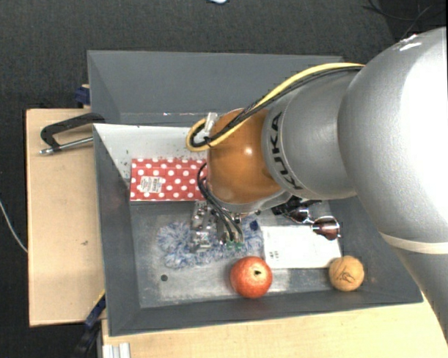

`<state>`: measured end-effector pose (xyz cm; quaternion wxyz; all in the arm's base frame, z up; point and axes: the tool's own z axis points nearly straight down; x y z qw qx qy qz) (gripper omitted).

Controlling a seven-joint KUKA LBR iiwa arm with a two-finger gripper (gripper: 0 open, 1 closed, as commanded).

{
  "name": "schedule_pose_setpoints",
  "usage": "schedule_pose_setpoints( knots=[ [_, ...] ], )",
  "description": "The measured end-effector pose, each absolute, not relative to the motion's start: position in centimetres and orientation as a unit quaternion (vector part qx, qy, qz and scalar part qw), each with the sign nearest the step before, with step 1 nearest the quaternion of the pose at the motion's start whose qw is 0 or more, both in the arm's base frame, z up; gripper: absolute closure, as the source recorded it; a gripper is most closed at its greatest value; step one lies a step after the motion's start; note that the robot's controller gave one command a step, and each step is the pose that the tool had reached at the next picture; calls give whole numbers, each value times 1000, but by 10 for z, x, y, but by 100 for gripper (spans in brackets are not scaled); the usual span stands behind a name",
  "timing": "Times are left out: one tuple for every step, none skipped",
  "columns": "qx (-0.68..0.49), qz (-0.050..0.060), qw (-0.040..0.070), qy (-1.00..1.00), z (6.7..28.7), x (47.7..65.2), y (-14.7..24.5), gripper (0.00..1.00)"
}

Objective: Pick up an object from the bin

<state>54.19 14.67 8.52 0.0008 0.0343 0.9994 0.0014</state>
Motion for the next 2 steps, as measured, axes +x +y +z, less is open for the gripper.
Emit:
schedule_pose_setpoints(
  knots=[
    [34,1,1,999,85,542,147,100],
    [41,1,2,999,220,546,141,100]
  ],
)
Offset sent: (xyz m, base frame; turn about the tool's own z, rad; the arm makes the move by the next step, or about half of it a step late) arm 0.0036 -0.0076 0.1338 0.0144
